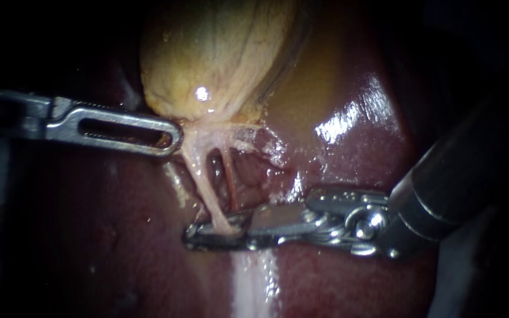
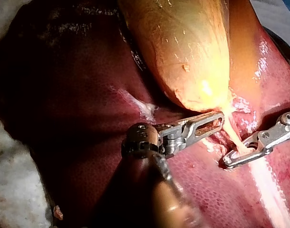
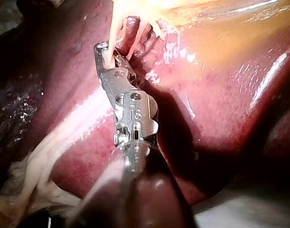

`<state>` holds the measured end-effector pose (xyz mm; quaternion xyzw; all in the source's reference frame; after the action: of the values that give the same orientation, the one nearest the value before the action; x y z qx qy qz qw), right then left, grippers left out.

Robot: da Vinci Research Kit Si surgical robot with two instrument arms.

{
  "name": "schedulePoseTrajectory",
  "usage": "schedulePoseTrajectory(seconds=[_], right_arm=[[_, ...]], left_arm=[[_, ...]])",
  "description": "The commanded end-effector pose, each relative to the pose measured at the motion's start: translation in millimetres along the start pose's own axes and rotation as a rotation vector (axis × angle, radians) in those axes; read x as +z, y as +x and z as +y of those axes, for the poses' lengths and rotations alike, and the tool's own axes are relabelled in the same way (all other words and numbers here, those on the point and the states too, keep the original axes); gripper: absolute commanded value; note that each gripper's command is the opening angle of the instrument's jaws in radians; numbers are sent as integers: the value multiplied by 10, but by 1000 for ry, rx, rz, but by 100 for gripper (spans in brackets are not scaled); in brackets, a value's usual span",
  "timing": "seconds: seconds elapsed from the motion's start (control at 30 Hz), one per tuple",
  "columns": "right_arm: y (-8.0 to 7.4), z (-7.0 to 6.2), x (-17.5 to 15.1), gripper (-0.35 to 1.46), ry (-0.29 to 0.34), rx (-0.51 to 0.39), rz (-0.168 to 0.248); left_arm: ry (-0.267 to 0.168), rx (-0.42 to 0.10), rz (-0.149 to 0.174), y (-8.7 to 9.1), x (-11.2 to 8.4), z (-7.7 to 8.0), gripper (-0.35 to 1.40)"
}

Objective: Going back first clip left tube

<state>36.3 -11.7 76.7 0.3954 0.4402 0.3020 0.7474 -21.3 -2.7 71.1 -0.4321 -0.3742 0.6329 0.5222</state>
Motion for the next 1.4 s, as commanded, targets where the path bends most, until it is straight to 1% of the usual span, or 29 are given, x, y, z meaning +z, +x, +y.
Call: schedulePoseTrajectory(seconds=[0.03,0.33,0.37,0.4,0.43,0.47,0.53,0.6,0.67,0.77,1.07,1.17,1.27,1.4], right_arm=[[0,0,0,-35,2,4,0],[-1,-1,-1,-35,5,10,-9],[0,-1,-1,-17,7,16,-6],[2,-2,0,0,8,-36,-4],[5,-2,0,24,14,-76,-1],[8,-2,0,41,14,-98,13],[14,-2,-1,46,14,-136,33],[19,-2,-3,49,14,-174,49],[22,-3,-7,49,14,-201,52],[24,-3,-11,50,15,-211,52],[23,-4,-26,50,23,-223,49],[26,-6,-39,50,27,-225,49],[31,-10,-59,50,24,-236,52],[38,-15,-96,50,19,-283,55]], left_arm=[[0,0,0,0,0,0,-35],[0,0,0,0,0,0,-35],[0,0,0,0,0,0,-35],[0,0,0,0,0,0,-35],[0,0,0,0,0,0,-35],[0,0,0,0,0,0,-35],[0,0,0,0,-1,0,-35],[0,0,0,0,-1,0,-35],[0,0,0,0,-1,0,-35],[0,0,0,0,-1,0,-35],[0,0,0,0,-1,0,-35],[0,0,0,-1,-1,0,-35],[0,0,0,-1,-1,0,-35],[0,0,0,-1,-1,0,-35]])
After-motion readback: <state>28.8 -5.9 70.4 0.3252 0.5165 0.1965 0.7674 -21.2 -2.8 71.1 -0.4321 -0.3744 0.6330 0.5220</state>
